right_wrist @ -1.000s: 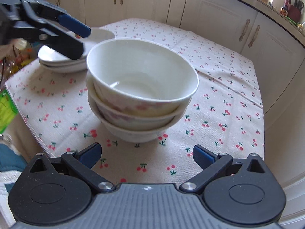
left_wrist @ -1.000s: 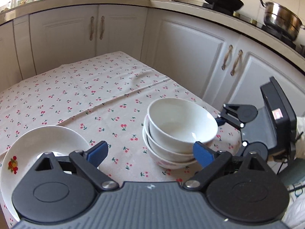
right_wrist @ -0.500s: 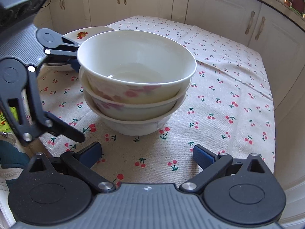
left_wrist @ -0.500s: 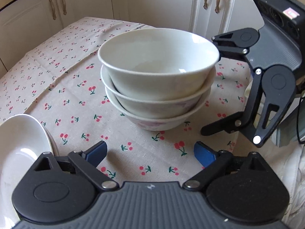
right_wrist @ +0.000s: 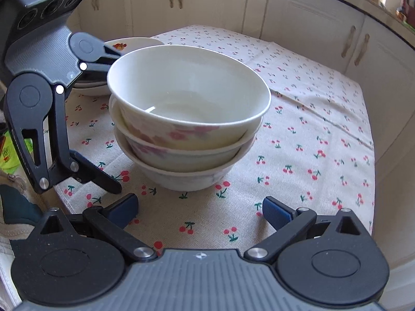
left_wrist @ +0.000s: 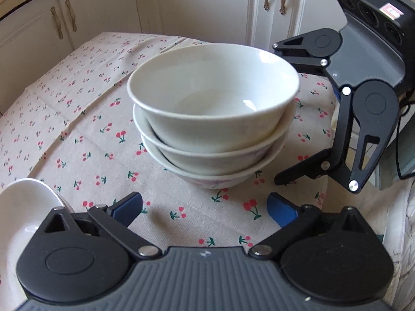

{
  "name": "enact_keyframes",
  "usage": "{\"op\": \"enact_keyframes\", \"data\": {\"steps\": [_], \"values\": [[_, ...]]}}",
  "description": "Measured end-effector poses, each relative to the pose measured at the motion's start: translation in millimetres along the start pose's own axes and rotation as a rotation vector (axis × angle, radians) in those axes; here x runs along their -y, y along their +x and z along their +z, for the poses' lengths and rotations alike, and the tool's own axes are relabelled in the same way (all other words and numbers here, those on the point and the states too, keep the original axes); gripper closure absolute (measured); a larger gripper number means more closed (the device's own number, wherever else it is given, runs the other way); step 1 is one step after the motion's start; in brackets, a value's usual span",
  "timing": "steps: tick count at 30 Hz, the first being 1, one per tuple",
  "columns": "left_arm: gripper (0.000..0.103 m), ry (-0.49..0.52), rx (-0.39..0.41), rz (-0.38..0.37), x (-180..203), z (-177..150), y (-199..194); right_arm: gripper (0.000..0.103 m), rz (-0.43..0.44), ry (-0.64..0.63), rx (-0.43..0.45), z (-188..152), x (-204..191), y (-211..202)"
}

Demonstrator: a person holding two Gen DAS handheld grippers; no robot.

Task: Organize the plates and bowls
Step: 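Grasp the bowl stack rim with the right gripper while the left gripper grasps its opposite side, then lift the bowl stack with both grippers and carry it toward the plate stack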

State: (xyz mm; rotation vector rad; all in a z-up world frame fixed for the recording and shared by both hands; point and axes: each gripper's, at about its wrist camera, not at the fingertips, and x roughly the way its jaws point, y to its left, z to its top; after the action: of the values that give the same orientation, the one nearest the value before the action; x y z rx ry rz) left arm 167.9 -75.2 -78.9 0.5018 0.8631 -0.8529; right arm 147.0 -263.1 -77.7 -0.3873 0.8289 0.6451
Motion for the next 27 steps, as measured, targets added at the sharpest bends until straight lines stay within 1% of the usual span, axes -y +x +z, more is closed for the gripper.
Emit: {"op": "enact_keyframes", "data": {"steps": [2, 5, 11, 14, 17, 19, 27], "values": [[0.002, 0.038, 0.019, -0.008, -2, 2, -3, 0.0, 0.022, -0.037, 0.016, 4, 3, -1], [0.002, 0.058, 0.035, -0.035, -9, 6, -4, 0.0, 0.048, -0.086, 0.036, 10, 7, -2], [0.008, 0.094, 0.062, -0.114, -16, 12, -4, 0.001, 0.102, -0.159, 0.031, 22, 15, -3], [0.011, 0.125, 0.074, -0.134, -17, 13, -5, 0.001, 0.116, -0.204, 0.029, 26, 12, -8], [0.015, 0.137, 0.069, -0.15, -19, 15, -4, 0.002, 0.128, -0.23, 0.021, 29, 9, -10], [0.017, 0.135, 0.068, -0.158, -21, 15, -2, 0.004, 0.129, -0.243, 0.013, 31, 8, -11], [0.019, 0.123, 0.068, -0.204, -28, 16, 0, 0.008, 0.154, -0.25, 0.003, 40, 11, -10]]}}
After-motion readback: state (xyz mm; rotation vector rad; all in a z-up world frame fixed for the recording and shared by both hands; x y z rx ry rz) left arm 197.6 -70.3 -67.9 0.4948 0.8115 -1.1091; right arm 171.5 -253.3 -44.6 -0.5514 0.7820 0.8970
